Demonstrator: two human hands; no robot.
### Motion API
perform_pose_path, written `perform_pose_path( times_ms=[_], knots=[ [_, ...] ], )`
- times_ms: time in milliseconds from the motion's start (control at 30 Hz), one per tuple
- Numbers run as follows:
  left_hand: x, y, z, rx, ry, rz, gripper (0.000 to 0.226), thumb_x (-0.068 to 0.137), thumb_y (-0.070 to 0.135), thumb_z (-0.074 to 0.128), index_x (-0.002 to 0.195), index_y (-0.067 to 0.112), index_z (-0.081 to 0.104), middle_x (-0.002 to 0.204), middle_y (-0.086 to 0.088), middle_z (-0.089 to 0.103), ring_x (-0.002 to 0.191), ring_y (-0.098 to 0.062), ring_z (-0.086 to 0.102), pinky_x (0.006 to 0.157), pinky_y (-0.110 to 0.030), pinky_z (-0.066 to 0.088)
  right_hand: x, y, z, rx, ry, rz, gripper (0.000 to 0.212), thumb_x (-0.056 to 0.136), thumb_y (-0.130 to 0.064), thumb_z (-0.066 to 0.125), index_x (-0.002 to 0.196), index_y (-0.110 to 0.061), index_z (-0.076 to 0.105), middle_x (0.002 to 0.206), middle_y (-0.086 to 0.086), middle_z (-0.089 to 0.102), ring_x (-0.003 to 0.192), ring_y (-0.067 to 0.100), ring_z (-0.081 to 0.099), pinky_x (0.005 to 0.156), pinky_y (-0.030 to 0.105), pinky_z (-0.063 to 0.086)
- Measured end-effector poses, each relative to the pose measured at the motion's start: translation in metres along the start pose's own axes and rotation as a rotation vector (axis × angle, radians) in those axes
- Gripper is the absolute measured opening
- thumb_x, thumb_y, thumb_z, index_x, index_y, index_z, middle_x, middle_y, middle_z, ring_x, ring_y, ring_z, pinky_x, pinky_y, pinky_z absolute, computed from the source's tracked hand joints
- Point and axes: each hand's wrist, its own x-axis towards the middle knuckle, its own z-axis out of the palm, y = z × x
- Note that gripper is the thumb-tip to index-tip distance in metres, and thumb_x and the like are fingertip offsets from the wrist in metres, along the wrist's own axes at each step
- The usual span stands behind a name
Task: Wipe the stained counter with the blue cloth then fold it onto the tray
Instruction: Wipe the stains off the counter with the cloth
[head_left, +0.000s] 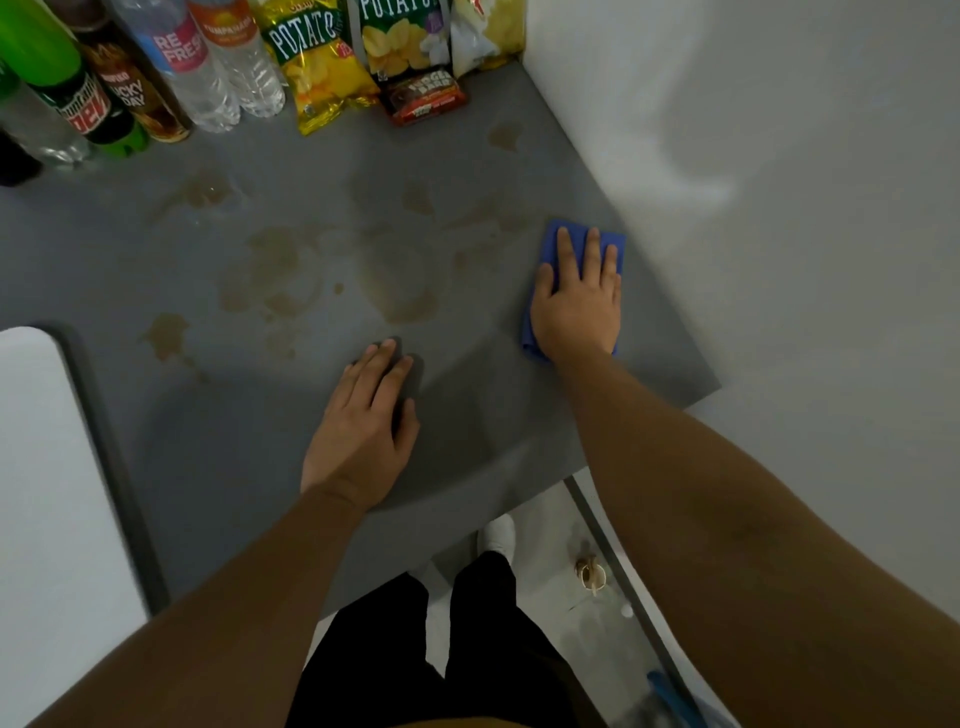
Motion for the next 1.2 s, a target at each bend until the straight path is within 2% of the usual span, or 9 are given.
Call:
perform_pose_path(
  times_ms=[167,300,467,667,767,900,1067,1200],
  knots=[
    [0.0,-0.002,0.002,-0.006,0.003,0.0,0.047,0.102,0.023,0.049,0.145,0.003,0.051,0.16,-0.014,0.039,0.15,-0.03,0.036,0.125,-0.044,0.025,-0.019,0.021,-0.013,-0.001,-0.014,0.11,0.059,0.108,-0.049,0.021,0.163,-0.035,0.006,0.172,0.0,-0.005,0.158,0.025,-0.007,0.127,0.044,0.001],
    [0.001,-0.003,0.003,-0.018,0.004,-0.002,0.047,0.102,0.023,0.048,0.144,0.004,0.052,0.161,-0.013,0.039,0.15,-0.029,0.035,0.125,-0.045,0.026,-0.056,0.029,-0.009,-0.007,0.001,0.125,0.059,0.108,-0.047,0.022,0.164,-0.033,0.006,0.172,0.003,-0.005,0.158,0.028,-0.007,0.127,0.046,0.001],
    [0.001,-0.002,0.002,-0.012,-0.023,-0.021,0.048,0.103,0.026,0.046,0.146,0.006,0.051,0.162,-0.012,0.037,0.151,-0.028,0.033,0.125,-0.043,0.025,-0.114,0.02,0.01,-0.059,0.02,0.046,0.061,0.108,-0.046,0.023,0.164,-0.03,0.006,0.172,0.004,-0.003,0.158,0.029,-0.005,0.127,0.045,0.004],
    [0.002,-0.002,0.001,0.0,-0.056,-0.038,0.05,0.102,0.027,0.046,0.148,0.006,0.049,0.162,-0.011,0.037,0.151,-0.027,0.033,0.125,-0.044,0.026,-0.155,-0.015,0.035,-0.084,-0.047,-0.118,0.063,0.106,-0.053,0.012,0.163,-0.033,-0.006,0.17,-0.002,-0.018,0.156,0.021,-0.02,0.125,0.04,-0.008],
    [0.001,-0.002,0.0,0.008,-0.065,-0.036,0.051,0.102,0.027,0.045,0.148,0.005,0.049,0.162,-0.011,0.037,0.152,-0.027,0.032,0.125,-0.044,0.026,-0.144,-0.037,0.04,-0.076,-0.074,-0.257,0.061,0.107,-0.053,0.013,0.163,-0.034,-0.004,0.171,-0.001,-0.014,0.157,0.022,-0.017,0.126,0.04,-0.009],
    [0.001,-0.002,0.0,0.007,-0.078,-0.033,0.049,0.104,0.025,0.048,0.15,0.007,0.047,0.163,-0.011,0.036,0.152,-0.026,0.03,0.126,-0.042,0.023,-0.097,-0.061,0.039,-0.052,-0.087,-0.447,0.059,0.107,-0.049,0.024,0.163,-0.034,0.013,0.172,0.001,0.004,0.158,0.025,-0.001,0.127,0.045,0.006],
    [0.002,-0.002,0.0,-0.006,-0.051,-0.037,0.048,0.103,0.024,0.05,0.148,0.008,0.049,0.161,-0.01,0.038,0.151,-0.027,0.033,0.125,-0.043,0.025,-0.038,-0.069,0.034,-0.004,0.038,-0.438,0.056,0.106,-0.044,0.04,0.159,-0.028,0.034,0.168,0.008,0.024,0.156,0.033,0.018,0.124,0.048,0.017],
    [0.001,-0.002,0.001,-0.018,-0.028,-0.031,0.047,0.103,0.024,0.049,0.147,0.008,0.05,0.161,-0.01,0.038,0.151,-0.026,0.034,0.126,-0.041,0.024,-0.019,-0.057,0.026,-0.054,0.059,-0.327,0.057,0.107,-0.047,0.035,0.161,-0.029,0.03,0.17,0.006,0.02,0.156,0.032,0.015,0.126,0.045,0.017]
  ],
)
